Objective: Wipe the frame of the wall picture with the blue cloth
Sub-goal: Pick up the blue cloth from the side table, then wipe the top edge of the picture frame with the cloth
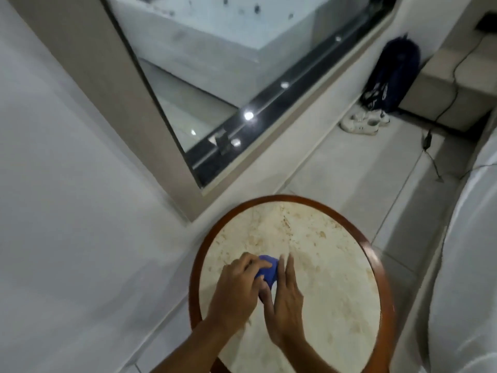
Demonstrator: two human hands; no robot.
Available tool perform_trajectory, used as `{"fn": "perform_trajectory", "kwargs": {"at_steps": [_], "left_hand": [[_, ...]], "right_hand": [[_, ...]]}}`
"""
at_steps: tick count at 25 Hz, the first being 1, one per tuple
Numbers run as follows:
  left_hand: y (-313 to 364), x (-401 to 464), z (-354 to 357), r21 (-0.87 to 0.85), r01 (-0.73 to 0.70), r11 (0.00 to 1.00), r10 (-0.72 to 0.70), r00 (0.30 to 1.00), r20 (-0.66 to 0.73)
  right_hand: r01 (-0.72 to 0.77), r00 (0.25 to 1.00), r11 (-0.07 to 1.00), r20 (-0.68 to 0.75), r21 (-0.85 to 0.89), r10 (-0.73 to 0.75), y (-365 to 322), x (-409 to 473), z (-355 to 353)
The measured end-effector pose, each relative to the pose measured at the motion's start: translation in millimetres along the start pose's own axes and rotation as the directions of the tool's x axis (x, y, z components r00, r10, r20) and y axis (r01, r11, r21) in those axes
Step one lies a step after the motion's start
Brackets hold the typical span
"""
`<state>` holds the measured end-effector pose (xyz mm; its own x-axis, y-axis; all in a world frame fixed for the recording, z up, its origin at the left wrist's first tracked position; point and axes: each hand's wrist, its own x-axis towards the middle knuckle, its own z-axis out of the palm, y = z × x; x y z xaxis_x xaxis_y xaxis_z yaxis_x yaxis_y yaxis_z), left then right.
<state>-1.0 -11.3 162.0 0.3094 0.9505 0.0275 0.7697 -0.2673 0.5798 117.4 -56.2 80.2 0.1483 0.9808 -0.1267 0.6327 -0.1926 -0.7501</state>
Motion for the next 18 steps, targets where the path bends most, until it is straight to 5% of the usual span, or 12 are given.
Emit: {"fn": "perform_trajectory", "kwargs": {"at_steps": [4, 9, 11, 15, 18], "left_hand": [[43, -10, -144, 0.066, -0.103, 0.992, 0.111, 0.986, -0.124], [92, -56, -344, 0.332, -0.223, 0.917, 0.325, 0.899, -0.294], [109, -80, -420, 0.457, -0.249, 0.854, 0.427, 0.837, -0.343], [140, -139, -560, 0.681, -0.226, 0.697, 0.582, 0.733, -0.353], [160, -183, -651, 0.794, -0.165, 0.585, 0.669, 0.651, -0.358]], "right_hand": [[-0.051, 0.992, 0.904, -0.082, 0.423, 0.095, -138, -6, -28], [0.325, 0.929, 0.570, -0.142, 0.755, -0.342, -338, -20, -74], [0.484, 0.835, 0.369, -0.292, 0.793, -0.467, -419, -26, -88], [0.535, 0.785, -0.004, -0.499, 0.845, -0.368, -591, -67, -125], [0.697, 0.678, 0.074, -0.621, 0.714, -0.393, -694, -93, -142]]}}
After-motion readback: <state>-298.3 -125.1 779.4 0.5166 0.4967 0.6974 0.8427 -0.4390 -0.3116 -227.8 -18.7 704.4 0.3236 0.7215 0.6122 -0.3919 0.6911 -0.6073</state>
